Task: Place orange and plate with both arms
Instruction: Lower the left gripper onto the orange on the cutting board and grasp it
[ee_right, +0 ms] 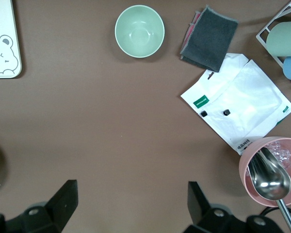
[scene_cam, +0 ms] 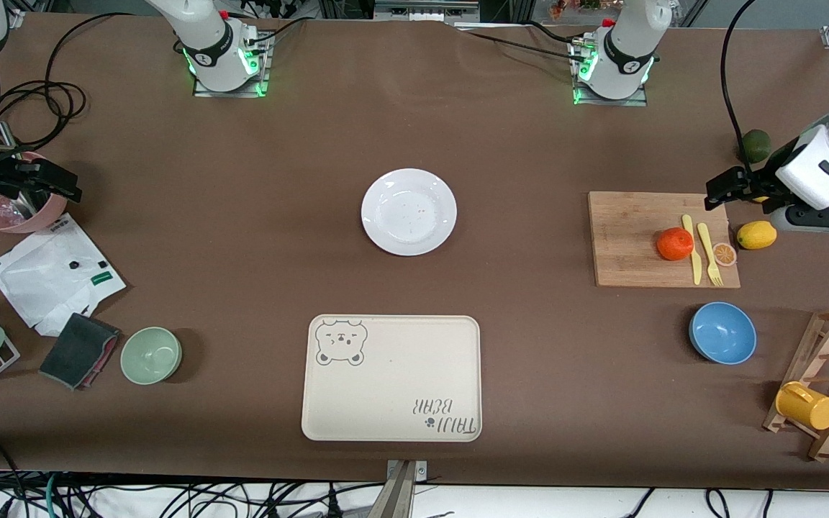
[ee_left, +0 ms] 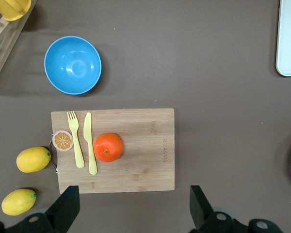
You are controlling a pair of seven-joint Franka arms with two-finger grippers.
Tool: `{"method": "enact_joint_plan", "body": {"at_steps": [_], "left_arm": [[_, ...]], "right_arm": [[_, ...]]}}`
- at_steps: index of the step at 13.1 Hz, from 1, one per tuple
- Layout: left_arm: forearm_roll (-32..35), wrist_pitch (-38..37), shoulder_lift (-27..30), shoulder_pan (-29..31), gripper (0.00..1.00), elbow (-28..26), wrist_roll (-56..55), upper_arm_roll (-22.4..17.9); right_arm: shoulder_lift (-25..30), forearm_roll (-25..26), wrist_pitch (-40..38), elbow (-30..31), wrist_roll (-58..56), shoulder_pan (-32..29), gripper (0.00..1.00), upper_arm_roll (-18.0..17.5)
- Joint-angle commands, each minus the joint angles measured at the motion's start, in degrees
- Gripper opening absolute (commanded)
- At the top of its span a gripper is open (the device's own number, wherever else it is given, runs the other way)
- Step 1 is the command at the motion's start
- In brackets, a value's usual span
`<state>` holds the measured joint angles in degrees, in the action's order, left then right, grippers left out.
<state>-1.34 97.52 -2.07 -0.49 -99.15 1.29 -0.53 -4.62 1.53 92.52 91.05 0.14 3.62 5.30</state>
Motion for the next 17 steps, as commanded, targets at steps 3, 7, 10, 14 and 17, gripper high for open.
{"method": "enact_joint_plan", "body": {"at_steps": [3, 7, 10, 14, 17], "left_arm": [[-0.68, -1.36, -2.4, 1.8, 1.0, 1.07, 1.6, -0.17], [0.19, 1.0, -7.67, 3.65, 1.0, 1.07, 1.26, -0.26], [1.43, 5.21, -13.19, 4.09, 1.0, -0.07, -0.5, -0.17], [1.43, 9.26, -17.0, 4.97, 0.99, -2.7, -0.5, -0.17], [1.52, 16.54, -17.27, 6.82, 0.96, -10.86, -0.41, -0.09]], "right_arm": [[1.45, 0.14, -0.32, 1.14, 0.74, 0.16, 1.0, -0.12], [1.45, -0.13, -0.32, 1.23, 0.74, 0.16, 1.0, -0.12], [1.45, -0.13, -0.32, 1.23, 0.74, 0.16, 1.0, -0.03], [1.45, -0.13, -0.32, 1.23, 0.74, 0.16, 1.0, -0.03], [1.45, -0.13, -0.32, 1.23, 0.74, 0.16, 1.0, -0.03]]}}
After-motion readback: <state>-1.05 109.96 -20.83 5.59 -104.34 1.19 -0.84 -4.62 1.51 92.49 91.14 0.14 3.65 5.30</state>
